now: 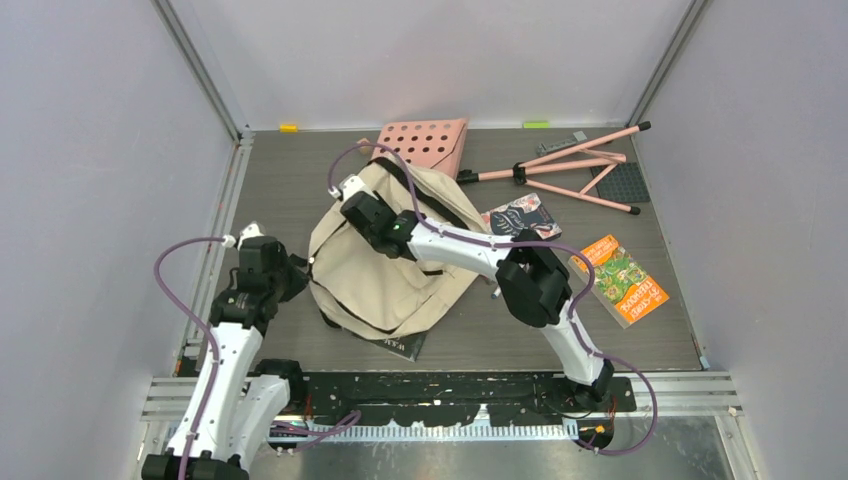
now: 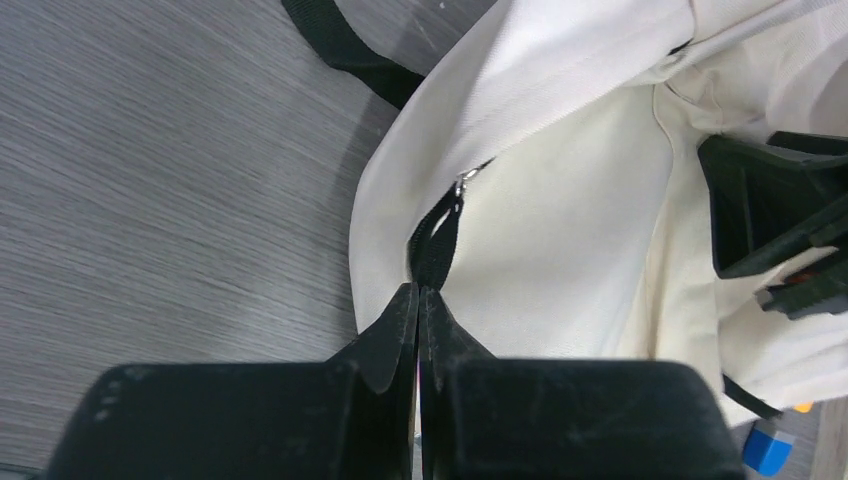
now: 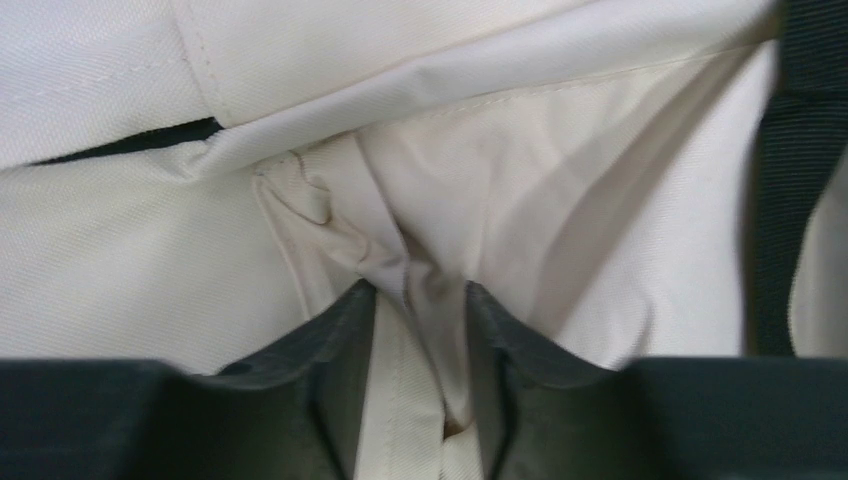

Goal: Pack the student bag
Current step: Unzip the student bag at the center of the board.

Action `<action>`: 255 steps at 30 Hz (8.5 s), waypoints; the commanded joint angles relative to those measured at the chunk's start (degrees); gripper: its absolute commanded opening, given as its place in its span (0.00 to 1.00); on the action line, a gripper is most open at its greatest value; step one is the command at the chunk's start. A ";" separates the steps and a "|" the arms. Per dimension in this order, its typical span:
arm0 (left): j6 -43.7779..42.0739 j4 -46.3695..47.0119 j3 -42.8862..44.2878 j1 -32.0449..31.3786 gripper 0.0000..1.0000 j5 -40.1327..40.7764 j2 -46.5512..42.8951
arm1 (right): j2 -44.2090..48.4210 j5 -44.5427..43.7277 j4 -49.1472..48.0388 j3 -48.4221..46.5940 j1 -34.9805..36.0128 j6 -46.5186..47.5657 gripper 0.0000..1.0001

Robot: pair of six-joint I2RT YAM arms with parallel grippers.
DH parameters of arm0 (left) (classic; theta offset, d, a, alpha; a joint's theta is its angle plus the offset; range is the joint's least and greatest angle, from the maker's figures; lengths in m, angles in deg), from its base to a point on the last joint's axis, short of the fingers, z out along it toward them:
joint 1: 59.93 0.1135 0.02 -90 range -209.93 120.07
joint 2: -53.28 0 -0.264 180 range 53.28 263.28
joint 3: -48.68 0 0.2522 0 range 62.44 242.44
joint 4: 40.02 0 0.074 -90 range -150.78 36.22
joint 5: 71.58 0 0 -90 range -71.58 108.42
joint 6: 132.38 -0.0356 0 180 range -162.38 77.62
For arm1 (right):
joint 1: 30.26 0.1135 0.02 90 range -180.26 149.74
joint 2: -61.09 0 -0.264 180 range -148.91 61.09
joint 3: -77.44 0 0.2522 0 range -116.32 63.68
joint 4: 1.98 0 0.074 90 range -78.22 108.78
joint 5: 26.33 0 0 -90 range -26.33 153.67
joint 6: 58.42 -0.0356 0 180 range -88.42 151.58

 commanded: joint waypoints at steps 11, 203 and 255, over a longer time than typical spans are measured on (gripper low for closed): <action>0.10 4.99 0.29 0.33 0.00 -1.95 3.73 | 10.85 18.40 -3.80 3.13 -1.49 -33.05 0.60; 1.15 -5.35 -4.21 0.05 0.00 -19.51 -12.07 | -2.27 15.29 -1.26 -18.93 5.94 -25.28 0.00; -8.06 5.82 5.19 -7.08 0.65 -5.87 5.36 | 2.89 15.92 -3.18 -17.31 2.10 -23.34 0.01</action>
